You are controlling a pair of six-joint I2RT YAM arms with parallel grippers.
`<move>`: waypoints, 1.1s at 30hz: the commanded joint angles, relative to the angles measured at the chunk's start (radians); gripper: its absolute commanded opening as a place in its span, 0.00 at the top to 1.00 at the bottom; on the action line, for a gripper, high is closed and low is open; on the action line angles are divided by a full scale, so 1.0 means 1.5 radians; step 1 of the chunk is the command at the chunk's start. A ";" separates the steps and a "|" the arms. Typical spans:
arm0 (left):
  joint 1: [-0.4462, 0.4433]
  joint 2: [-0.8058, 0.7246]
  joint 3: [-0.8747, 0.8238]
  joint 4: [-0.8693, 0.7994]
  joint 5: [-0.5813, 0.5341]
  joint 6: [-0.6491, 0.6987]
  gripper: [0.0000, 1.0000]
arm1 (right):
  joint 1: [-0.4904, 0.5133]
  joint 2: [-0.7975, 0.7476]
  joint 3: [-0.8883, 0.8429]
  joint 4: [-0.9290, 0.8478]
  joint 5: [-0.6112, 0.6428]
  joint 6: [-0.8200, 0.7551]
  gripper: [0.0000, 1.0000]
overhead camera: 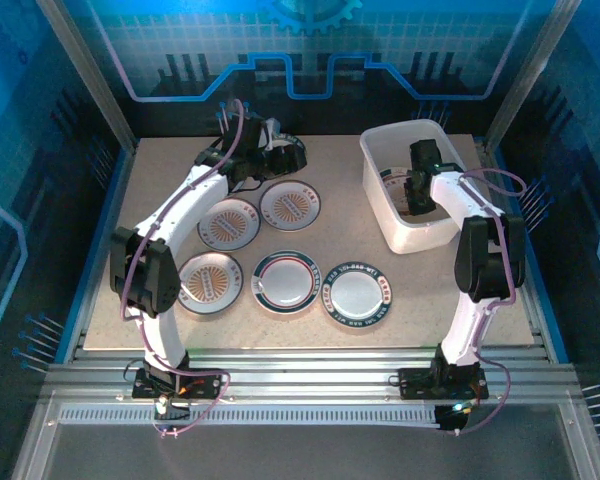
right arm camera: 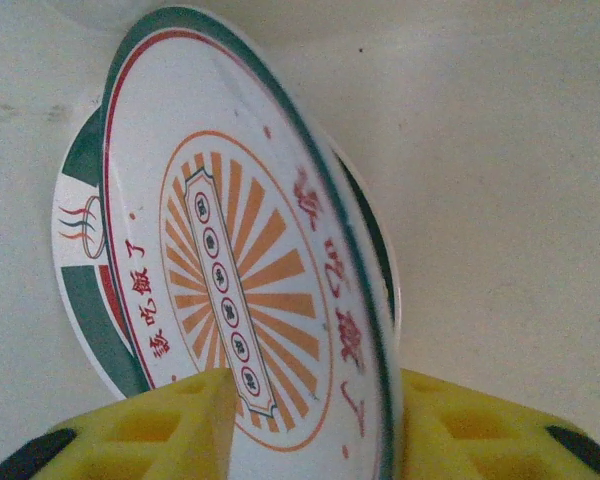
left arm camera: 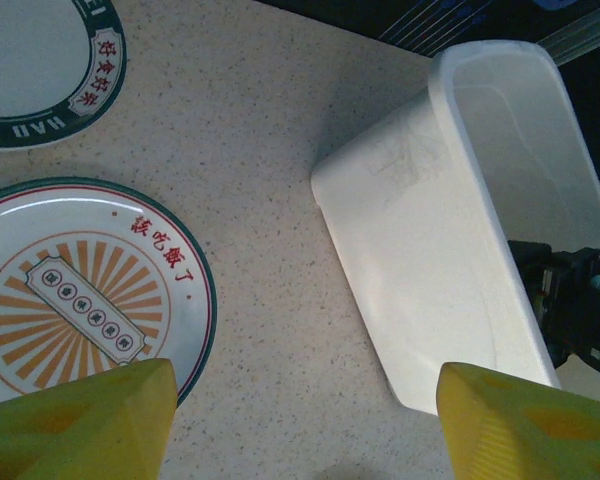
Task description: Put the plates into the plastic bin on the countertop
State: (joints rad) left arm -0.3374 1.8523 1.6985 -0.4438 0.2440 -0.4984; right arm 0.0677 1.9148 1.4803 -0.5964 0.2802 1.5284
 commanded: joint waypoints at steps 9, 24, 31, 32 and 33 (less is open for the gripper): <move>0.005 -0.016 -0.002 -0.023 0.007 -0.011 0.30 | 0.003 0.036 0.015 -0.008 0.017 -0.010 0.33; 0.005 -0.005 0.031 -0.094 -0.017 -0.016 0.30 | -0.003 -0.001 0.013 0.024 0.009 -0.072 0.07; 0.005 -0.023 0.008 -0.137 -0.023 -0.029 0.30 | 0.001 -0.084 -0.002 0.029 0.033 -0.168 0.02; 0.006 -0.029 -0.003 -0.139 -0.022 -0.031 0.30 | 0.001 -0.097 -0.007 0.032 0.037 -0.184 0.02; 0.007 -0.036 -0.011 -0.144 -0.020 -0.030 0.30 | 0.001 -0.112 -0.014 0.032 0.040 -0.199 0.02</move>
State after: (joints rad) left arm -0.3370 1.8503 1.7077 -0.6014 0.2237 -0.5251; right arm 0.0654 1.8206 1.4845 -0.5537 0.2939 1.3243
